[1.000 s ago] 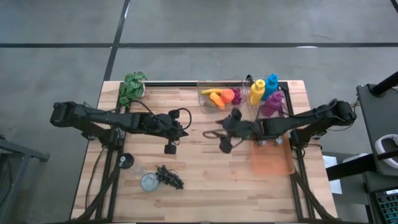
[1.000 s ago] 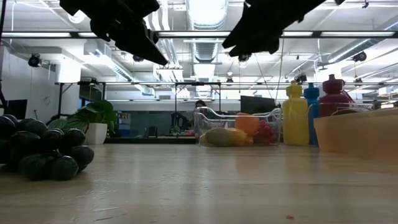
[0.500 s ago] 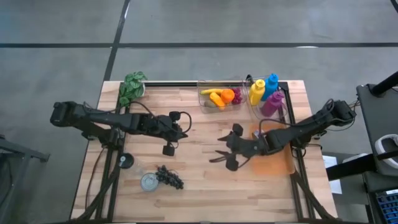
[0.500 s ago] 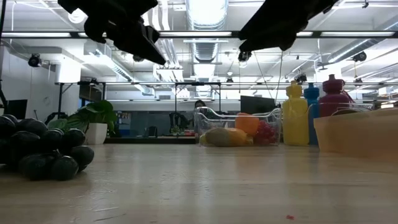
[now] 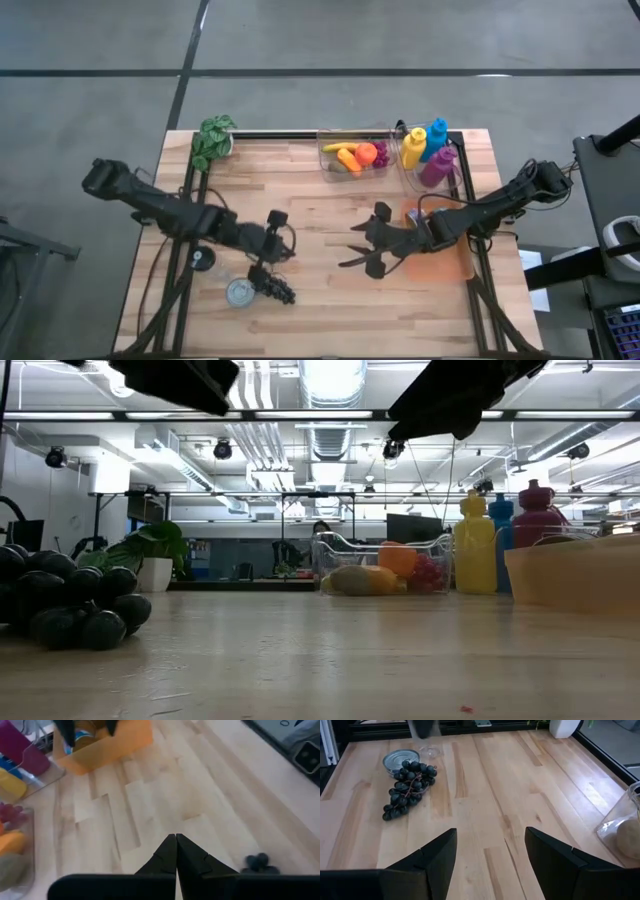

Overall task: Pick & Place Food Item
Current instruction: Put the black grapes into the left transparent bin

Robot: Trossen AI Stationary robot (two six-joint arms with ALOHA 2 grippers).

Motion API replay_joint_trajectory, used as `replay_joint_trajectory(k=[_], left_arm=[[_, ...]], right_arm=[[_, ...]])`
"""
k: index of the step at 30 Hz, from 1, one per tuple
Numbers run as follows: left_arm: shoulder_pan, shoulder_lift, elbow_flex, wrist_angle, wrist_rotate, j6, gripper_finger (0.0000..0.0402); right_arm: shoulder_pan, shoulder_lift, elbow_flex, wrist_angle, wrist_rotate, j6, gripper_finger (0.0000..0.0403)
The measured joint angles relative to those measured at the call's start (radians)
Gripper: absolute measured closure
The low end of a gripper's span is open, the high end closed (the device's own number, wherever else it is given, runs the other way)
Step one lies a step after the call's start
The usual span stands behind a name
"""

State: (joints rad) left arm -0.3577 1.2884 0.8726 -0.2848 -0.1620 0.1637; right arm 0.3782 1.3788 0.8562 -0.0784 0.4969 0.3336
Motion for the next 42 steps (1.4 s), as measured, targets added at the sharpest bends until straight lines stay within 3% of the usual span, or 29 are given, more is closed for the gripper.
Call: replay_joint_trajectory(k=[7, 16, 32, 42], left_arm=[[-0.163, 0.000, 0.000, -0.009, -0.099, -0.138, 0.0399], [-0.266, 0.000, 0.000, -0.009, -0.108, -0.217, 0.0399], [-0.285, 0.000, -0.001, -0.013, -0.107, -0.194, 0.0398], [-0.284, 0.000, -0.002, 0.007, -0.107, -0.216, 0.0345]], right_arm=[[0.008, 0.000, -0.002, 0.000, 0.000, 0.004, 0.0175], [0.042, 0.000, -0.014, 0.000, -0.001, 0.007, 0.0175], [0.058, 0.000, -0.015, 0.001, -0.002, 0.007, 0.0160], [0.058, 0.000, -0.015, 0.002, -0.001, 0.007, 0.0172]])
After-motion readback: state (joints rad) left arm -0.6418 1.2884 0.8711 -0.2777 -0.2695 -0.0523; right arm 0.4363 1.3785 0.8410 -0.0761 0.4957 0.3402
